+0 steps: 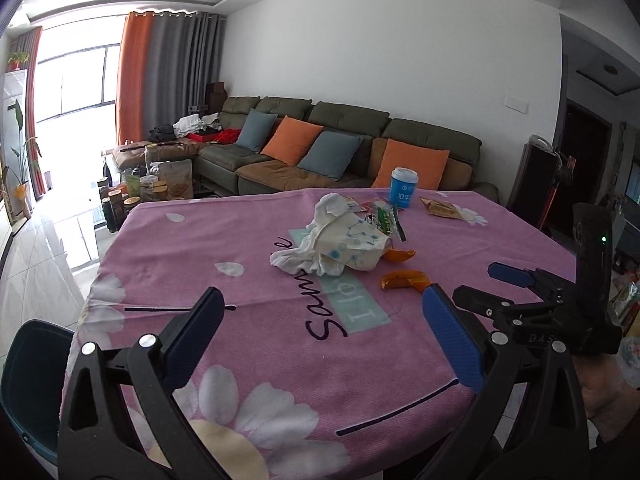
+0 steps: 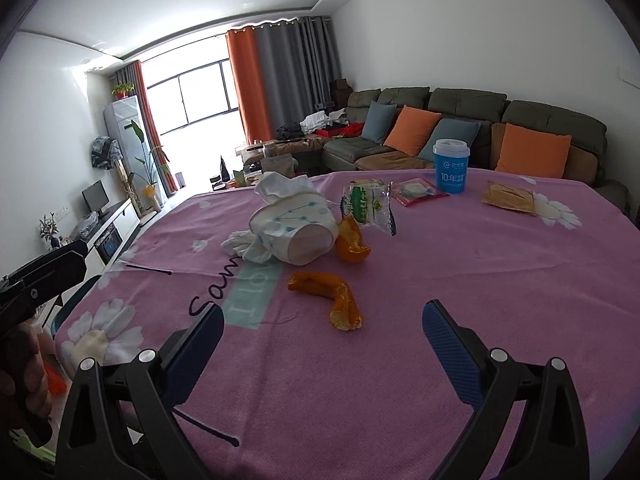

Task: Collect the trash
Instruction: 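Move both tools back over the table toward the tissue box and orange peel, then grasp the orange peel with the right tool while the left tool grasps the white tissue box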

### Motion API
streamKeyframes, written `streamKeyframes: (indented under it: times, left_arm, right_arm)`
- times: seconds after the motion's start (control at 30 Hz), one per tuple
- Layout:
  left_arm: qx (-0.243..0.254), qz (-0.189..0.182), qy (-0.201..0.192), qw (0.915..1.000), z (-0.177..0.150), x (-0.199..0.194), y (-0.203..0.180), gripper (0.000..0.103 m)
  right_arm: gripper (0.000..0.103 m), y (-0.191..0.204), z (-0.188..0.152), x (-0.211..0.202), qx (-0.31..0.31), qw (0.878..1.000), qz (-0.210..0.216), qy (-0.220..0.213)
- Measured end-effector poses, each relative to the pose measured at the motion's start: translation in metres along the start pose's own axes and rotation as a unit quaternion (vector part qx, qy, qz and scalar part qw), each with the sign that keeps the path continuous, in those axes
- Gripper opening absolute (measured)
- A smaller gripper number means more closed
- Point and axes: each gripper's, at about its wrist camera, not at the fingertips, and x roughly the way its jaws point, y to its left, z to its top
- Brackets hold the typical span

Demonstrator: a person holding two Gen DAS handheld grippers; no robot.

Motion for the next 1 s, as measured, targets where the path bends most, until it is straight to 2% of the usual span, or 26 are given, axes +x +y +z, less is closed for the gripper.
streamKeyframes:
  times: [0.33,0.57,0.83,1.0]
  left_arm:
    - [0.01,-0.011,0.015,0.9998,0.01,0.032,0.003,0.097]
    - [0.065,-0.026,0.021,0.9973,0.024,0.071,-0.014,0.097]
    - [0.122,-0.048,0.052,0.99,0.04,0.126,-0.032,0.097]
    - [0.125,-0.063,0.085,0.9865,0.046,0.163,-0.031,0.097]
  right_arm:
    - [0.096,-0.011,0.017,0.028,-0.003,1.0,-0.007,0.022]
    - [0.096,-0.025,0.019,0.035,0.014,0.999,-0.017,0.032]
    - [0.096,-0.031,0.014,0.045,0.013,0.998,-0.019,0.054]
    - [0.095,-0.029,0.012,0.056,0.002,0.997,-0.015,0.076]
